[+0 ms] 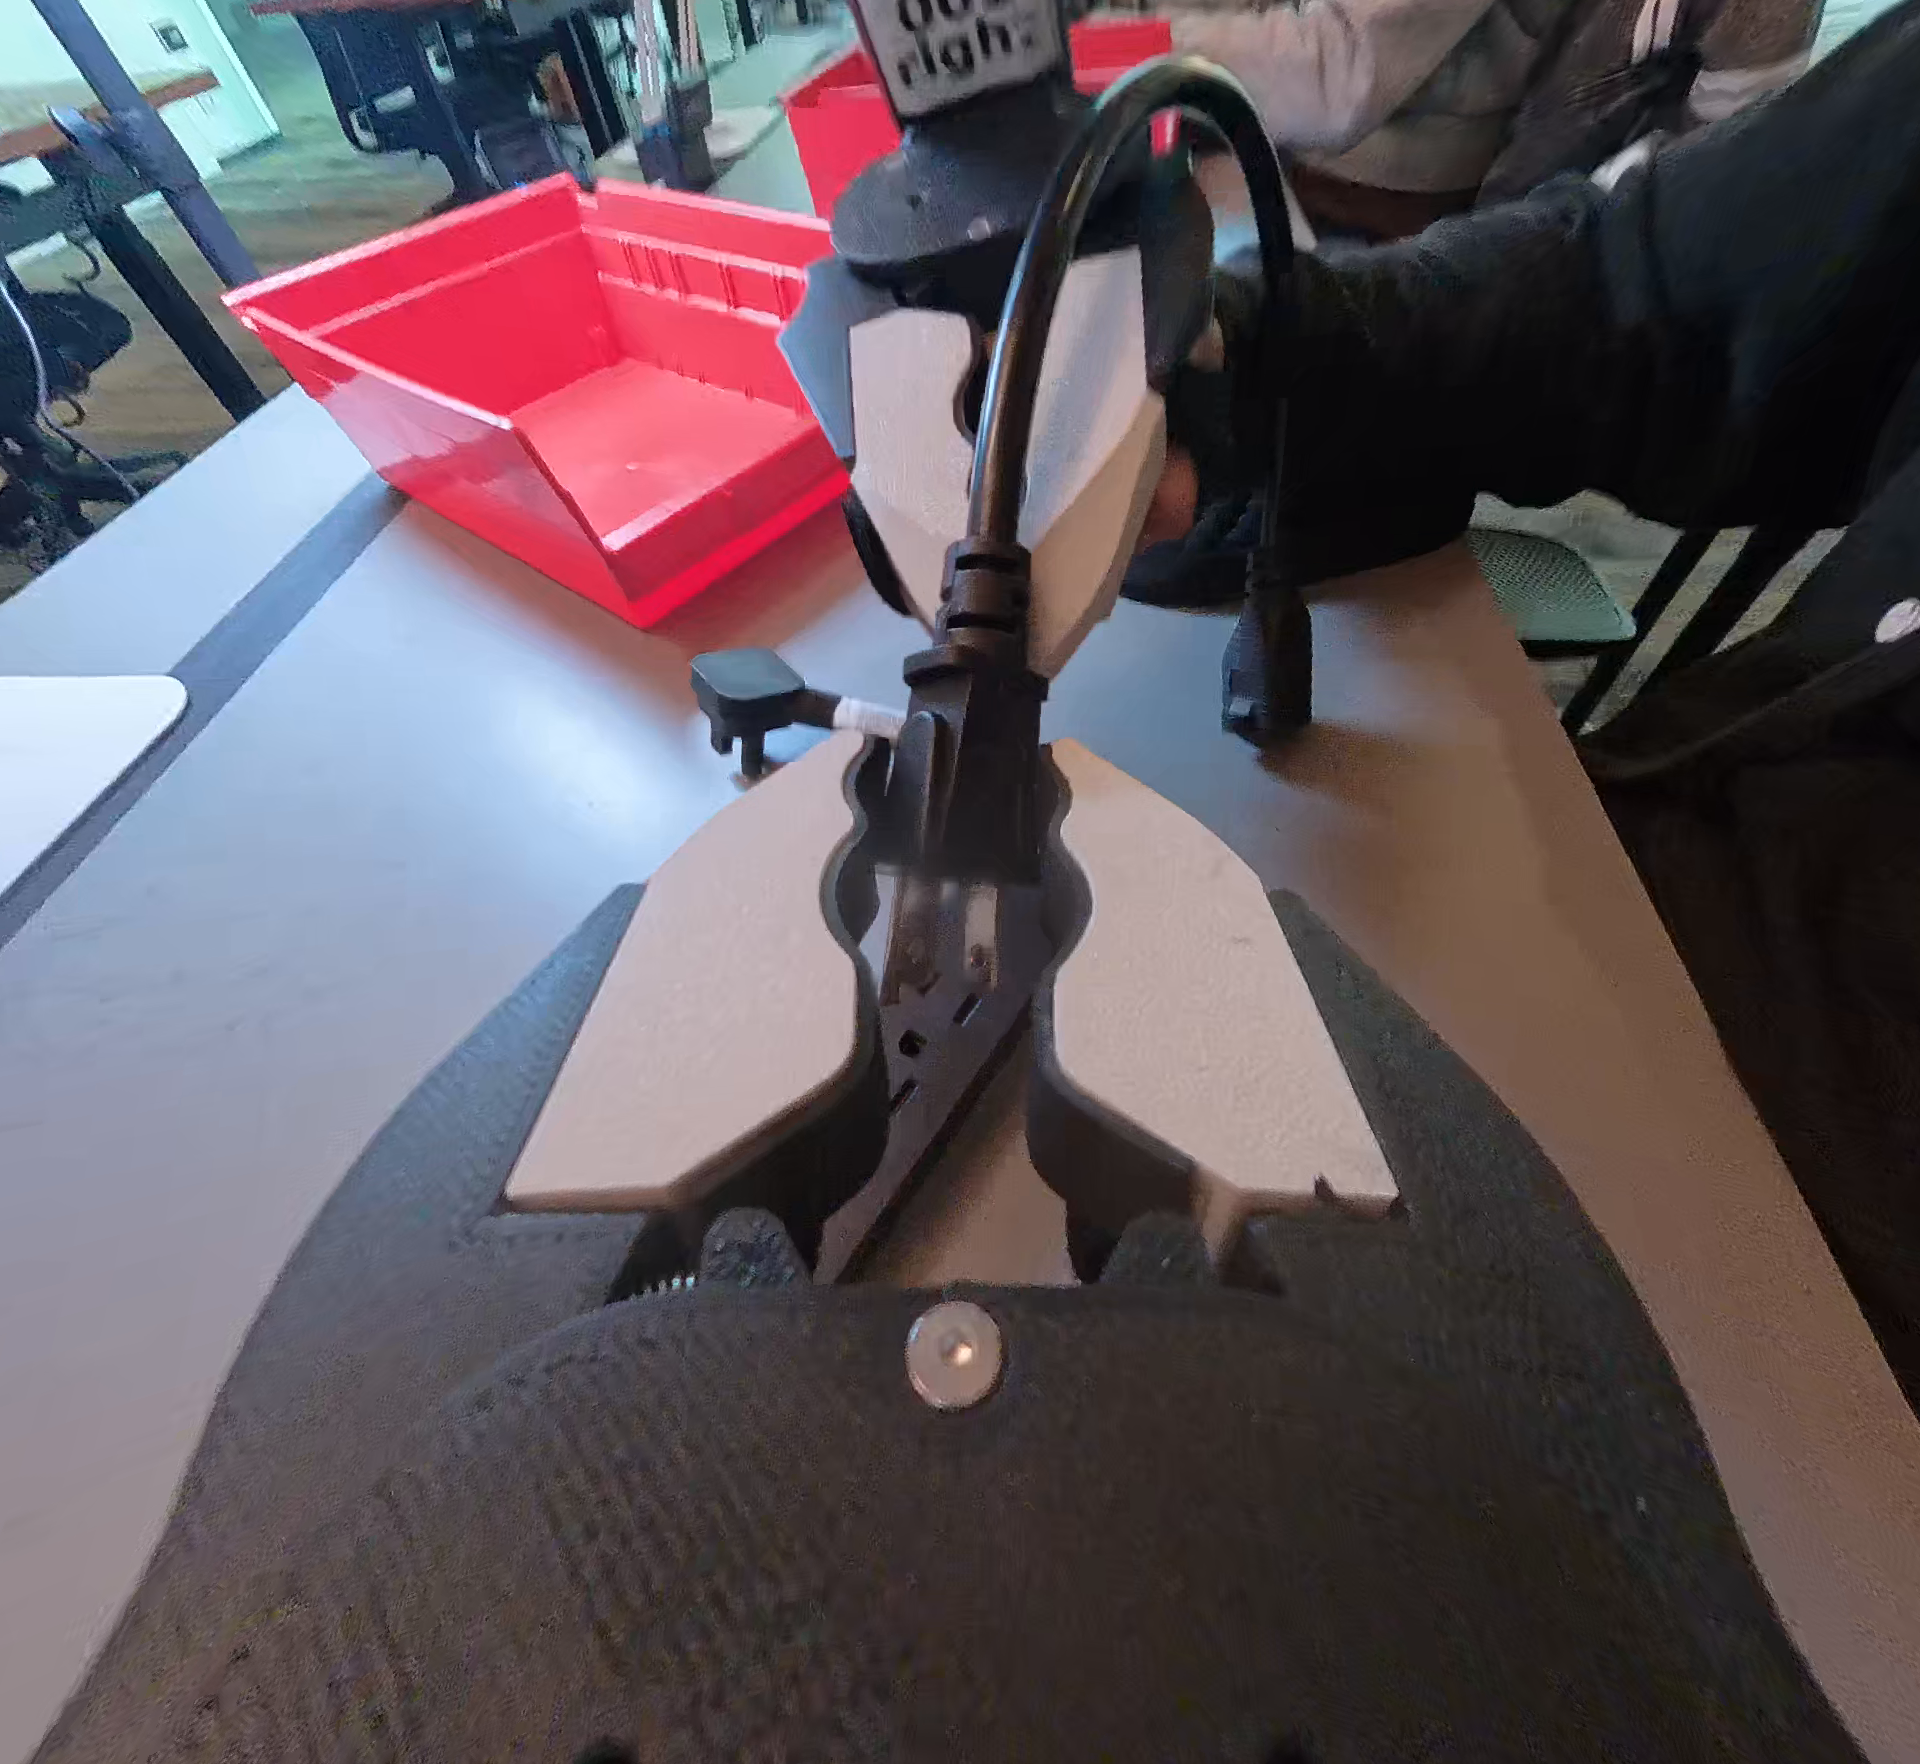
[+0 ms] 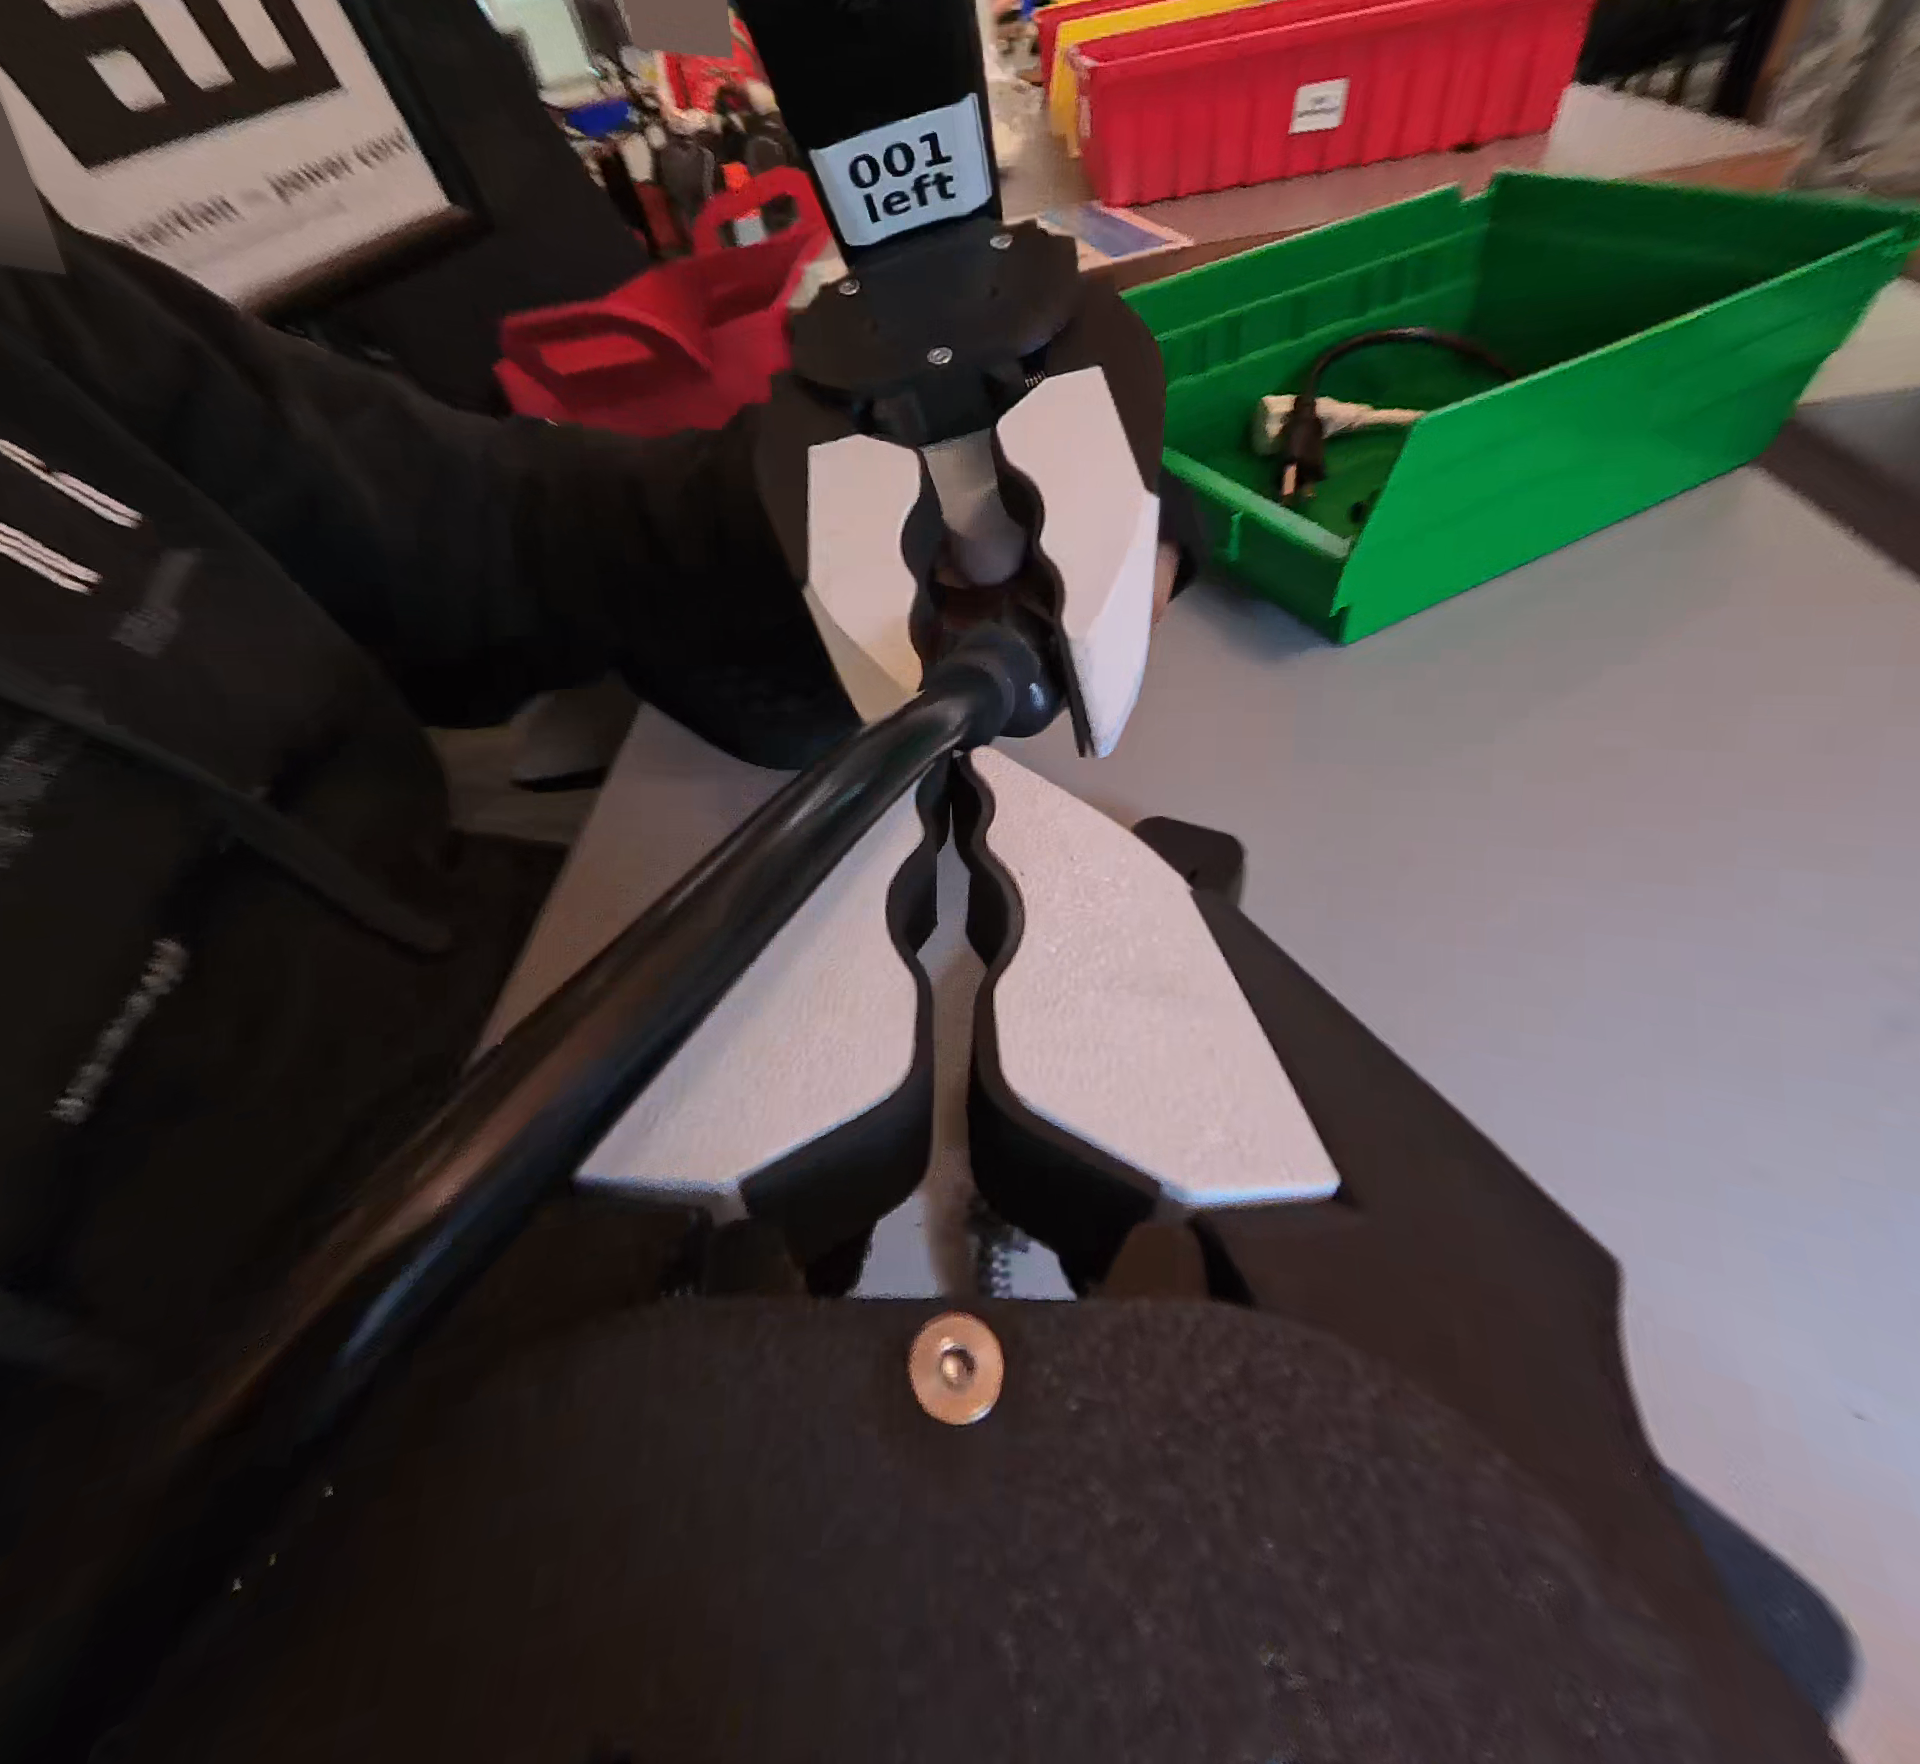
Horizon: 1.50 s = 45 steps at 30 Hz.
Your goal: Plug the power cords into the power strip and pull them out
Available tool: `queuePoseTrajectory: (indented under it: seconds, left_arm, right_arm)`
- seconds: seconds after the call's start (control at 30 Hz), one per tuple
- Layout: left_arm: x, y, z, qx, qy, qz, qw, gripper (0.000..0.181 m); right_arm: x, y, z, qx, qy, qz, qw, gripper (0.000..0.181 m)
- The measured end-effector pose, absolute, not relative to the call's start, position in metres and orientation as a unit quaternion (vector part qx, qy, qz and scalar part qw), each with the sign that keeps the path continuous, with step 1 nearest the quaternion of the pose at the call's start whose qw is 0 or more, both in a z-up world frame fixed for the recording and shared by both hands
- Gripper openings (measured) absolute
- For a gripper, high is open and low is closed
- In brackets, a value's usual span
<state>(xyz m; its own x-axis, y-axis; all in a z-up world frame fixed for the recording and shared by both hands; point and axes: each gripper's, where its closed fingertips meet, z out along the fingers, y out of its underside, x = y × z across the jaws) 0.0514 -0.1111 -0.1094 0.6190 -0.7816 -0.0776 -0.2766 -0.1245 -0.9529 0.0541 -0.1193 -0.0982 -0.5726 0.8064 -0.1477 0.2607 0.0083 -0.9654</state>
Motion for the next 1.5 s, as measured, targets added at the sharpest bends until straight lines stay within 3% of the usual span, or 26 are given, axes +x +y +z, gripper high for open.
queuePoseTrajectory:
  seconds: [0.03, 0.17, 0.33, 1.1, 1.5]
  left_arm:
    - [0.052, -0.112, -0.105, -0.708, 0.362, -0.249, 0.553, 0.027]
    - [0.051, -0.115, -0.090, -0.682, 0.322, -0.337, 0.564, 0.028]
    - [0.063, -0.120, -0.097, -0.680, 0.332, -0.370, 0.538, 0.027]
    - [0.052, -0.110, -0.120, -0.715, 0.379, -0.227, 0.541, 0.030]
    - [0.052, -0.112, -0.116, -0.705, 0.375, -0.253, 0.546, 0.029]
  right_arm:
    - [0.052, -0.119, -0.097, -0.394, -0.670, 0.574, 0.255, 0.001]
    - [0.047, -0.118, -0.094, -0.395, -0.659, 0.574, 0.283, 0.034]
    - [0.050, -0.125, -0.080, -0.355, -0.645, 0.601, 0.311, 0.023]
    - [0.046, -0.109, -0.094, -0.413, -0.622, 0.611, 0.264, 0.018]
    - [0.050, -0.110, -0.092, -0.386, -0.636, 0.606, 0.283, 0.020]
